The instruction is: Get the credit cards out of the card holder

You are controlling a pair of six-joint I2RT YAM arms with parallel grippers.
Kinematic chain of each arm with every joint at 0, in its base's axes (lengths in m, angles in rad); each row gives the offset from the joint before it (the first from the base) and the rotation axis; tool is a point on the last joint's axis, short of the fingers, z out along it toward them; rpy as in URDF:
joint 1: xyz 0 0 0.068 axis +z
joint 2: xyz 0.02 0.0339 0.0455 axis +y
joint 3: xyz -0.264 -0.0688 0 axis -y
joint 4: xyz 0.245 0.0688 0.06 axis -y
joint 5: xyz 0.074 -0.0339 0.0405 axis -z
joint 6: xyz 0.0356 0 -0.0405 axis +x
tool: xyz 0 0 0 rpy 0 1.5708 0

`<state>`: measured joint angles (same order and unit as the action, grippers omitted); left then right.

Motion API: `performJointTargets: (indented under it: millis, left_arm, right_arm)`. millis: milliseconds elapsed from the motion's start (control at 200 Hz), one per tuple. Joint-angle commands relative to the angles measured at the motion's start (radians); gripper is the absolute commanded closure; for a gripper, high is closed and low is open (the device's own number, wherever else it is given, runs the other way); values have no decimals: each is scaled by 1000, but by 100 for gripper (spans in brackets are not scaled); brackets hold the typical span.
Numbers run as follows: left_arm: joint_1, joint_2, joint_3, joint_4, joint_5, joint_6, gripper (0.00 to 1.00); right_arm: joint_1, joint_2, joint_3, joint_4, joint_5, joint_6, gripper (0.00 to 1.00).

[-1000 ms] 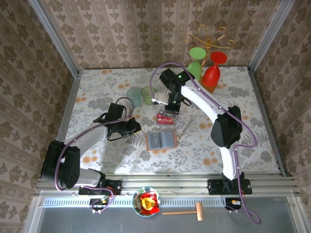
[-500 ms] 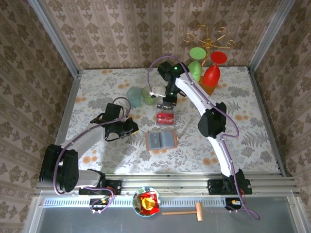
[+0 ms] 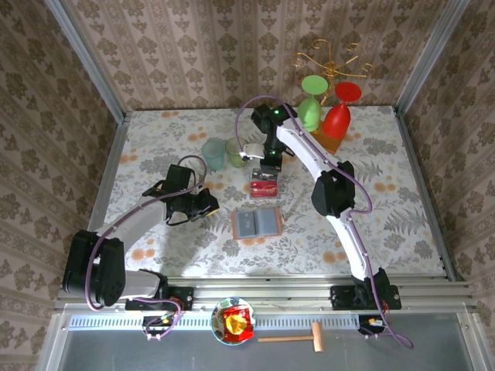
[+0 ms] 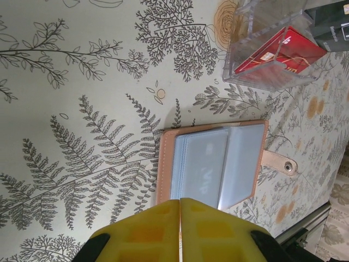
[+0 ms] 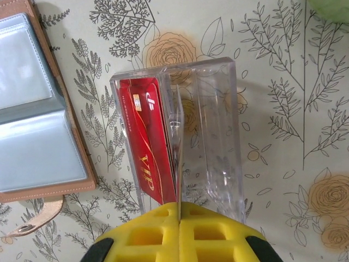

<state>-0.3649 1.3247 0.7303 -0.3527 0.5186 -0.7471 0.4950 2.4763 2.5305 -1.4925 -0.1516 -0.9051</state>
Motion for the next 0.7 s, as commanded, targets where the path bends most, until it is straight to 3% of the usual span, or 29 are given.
performJointTargets:
  millis: [0, 695]
  left_arm:
    - [5, 3, 1, -17, -6, 16, 91]
    - [5, -5, 3, -16, -8, 7, 91]
  right_arm:
    - [-4, 42, 20, -49, -33, -20, 100]
    - [-3, -76, 20, 3, 23, -26, 100]
